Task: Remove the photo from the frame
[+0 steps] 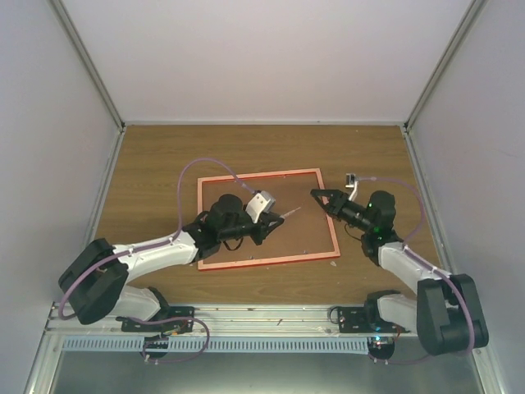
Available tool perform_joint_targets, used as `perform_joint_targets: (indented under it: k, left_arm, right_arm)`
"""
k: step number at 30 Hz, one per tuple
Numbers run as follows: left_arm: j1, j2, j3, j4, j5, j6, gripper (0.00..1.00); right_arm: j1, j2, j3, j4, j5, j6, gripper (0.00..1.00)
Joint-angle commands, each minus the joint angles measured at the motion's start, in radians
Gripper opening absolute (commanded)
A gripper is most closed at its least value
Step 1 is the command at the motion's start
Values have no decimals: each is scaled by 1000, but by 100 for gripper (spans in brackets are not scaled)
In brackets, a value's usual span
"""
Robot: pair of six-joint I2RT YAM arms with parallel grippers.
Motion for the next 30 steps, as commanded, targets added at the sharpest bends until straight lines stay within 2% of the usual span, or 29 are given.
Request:
perform_joint_targets:
  k: [1, 4, 10, 19, 30]
  left_arm:
    - [-3, -38, 51, -122, -137, 142, 0]
    - [-4, -45, 59, -172, -179, 195, 0]
    - [-6, -43, 66, -204, -198, 223, 0]
    - [-6, 112, 144, -194, -60, 106, 0]
    - [-9, 307, 241, -175, 47, 85, 0]
  right_arm:
    - [-48, -29, 145, -475, 28, -405, 33]
    - [-71, -17, 214, -682, 122, -570, 36]
    - [-90, 53, 288, -862, 282, -759, 43]
    - [-92, 221, 301, -859, 337, -859, 44]
    - [-87, 283, 266, -840, 399, -885, 45]
